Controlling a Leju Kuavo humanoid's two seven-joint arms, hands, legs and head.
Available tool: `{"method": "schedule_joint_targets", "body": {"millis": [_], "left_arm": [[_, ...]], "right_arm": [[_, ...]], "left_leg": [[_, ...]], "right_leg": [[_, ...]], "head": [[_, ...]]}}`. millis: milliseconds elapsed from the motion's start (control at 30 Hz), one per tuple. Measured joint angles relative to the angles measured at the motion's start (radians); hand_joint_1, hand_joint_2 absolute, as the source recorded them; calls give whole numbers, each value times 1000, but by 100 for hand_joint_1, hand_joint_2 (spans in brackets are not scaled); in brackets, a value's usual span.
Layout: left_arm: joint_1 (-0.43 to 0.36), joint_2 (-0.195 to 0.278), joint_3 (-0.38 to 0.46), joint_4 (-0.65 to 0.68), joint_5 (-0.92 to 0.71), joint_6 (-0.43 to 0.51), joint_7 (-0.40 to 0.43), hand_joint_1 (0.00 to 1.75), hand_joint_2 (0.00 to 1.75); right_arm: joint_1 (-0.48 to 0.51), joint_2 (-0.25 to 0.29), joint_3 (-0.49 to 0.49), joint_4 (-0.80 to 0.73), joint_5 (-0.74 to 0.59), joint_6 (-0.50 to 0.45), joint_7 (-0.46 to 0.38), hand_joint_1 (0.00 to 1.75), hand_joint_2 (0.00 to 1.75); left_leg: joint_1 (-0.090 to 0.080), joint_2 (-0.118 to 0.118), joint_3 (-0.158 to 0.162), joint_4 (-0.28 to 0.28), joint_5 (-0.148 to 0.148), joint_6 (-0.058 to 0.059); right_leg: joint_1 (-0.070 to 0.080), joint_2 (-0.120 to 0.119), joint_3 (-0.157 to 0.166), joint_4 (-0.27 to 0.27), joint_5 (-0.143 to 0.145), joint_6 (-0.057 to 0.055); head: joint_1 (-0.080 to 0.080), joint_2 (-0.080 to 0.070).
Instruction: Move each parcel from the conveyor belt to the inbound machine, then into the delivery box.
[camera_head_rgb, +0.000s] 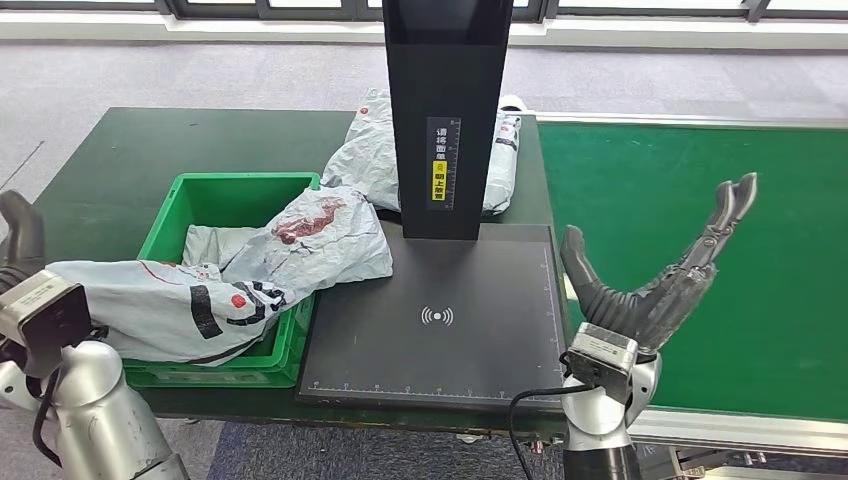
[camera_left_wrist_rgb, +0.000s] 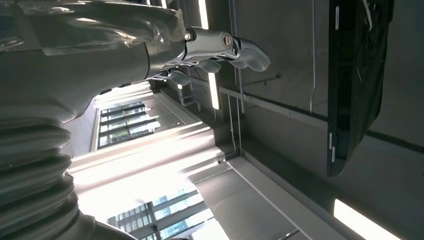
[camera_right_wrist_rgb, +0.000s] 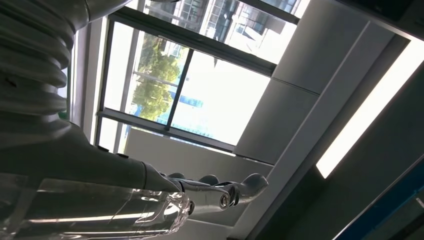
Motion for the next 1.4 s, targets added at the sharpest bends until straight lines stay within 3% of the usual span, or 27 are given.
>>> {"method": "schedule_joint_targets", "body": {"millis": [467, 633, 733, 867, 1100, 1400], "left_arm": [[18, 4, -55, 249, -180, -1, 128, 0, 175], [23, 5, -53, 295, -178, -1, 121, 0, 175], [34, 6, -62, 294, -76, -1, 75, 0, 175], [98, 28, -215, 161, 240, -1, -1, 0, 175], [225, 69, -527, -68, 429, -1, -9, 0, 175], [259, 108, -691, -107, 597, -33, -9, 0, 175]], "right_arm": [[34, -3, -12, -45, 0, 0, 0, 0, 175], [43, -5, -12, -47, -7, 0, 0, 0, 175], [44, -6, -13, -47, -18, 0, 0, 0, 175], [60, -11, -3, -47, -53, 0, 0, 0, 175], [70, -17, 81, -28, -71, 31, 0, 0, 175], [60, -20, 147, 12, -119, 94, 0, 0, 175]], "left_leg": [[0, 1, 0, 0, 0, 0], [0, 0, 0, 0, 0, 0], [0, 0, 0, 0, 0, 0], [0, -2, -1, 0, 0, 0], [0, -3, -1, 0, -3, 2], [0, -3, 0, 0, -2, 3]], "right_leg": [[0, 0, 0, 0, 0, 0], [0, 0, 0, 0, 0, 0], [0, 0, 0, 0, 0, 0], [0, -1, 1, 0, -1, 1], [0, -4, 2, 0, -3, 3], [0, -5, 3, 0, -3, 2]], "head": [[0, 0], [0, 0], [0, 0], [0, 0], [0, 0], [0, 0]]}}
